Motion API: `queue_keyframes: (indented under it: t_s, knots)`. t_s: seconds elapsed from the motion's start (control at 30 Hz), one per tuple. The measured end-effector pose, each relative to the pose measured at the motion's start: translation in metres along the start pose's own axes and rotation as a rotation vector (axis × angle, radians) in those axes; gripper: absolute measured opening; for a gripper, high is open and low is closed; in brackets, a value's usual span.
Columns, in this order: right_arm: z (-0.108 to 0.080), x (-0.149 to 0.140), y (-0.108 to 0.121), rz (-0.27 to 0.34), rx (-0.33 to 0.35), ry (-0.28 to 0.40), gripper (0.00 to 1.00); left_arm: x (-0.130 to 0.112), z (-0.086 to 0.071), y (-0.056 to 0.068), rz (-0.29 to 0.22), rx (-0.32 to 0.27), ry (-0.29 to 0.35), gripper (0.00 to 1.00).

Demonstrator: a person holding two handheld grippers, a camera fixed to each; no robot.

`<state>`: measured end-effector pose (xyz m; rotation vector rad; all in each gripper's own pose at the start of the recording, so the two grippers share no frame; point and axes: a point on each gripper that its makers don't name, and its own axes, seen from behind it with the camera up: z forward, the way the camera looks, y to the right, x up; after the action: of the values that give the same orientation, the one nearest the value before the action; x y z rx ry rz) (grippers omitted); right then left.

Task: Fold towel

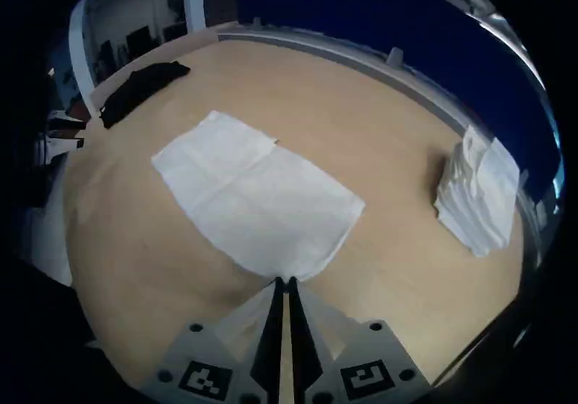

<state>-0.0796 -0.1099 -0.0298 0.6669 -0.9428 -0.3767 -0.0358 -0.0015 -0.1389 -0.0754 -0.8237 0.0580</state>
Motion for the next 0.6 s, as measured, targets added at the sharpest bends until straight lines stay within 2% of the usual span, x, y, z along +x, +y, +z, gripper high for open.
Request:
queue_keyframes:
  t_s: [0.37, 0.6]
  knots:
    - [-0.017, 0.055, -0.009, -0.064, 0.0, 0.086, 0.05, 0.006, 0.0, 0.003, 0.001, -0.008, 0.014, 0.93]
    - [-0.02, 0.078, -0.018, -0.09, 0.006, 0.119, 0.05, 0.008, 0.0, 0.005, -0.004, -0.015, 0.018, 0.93]
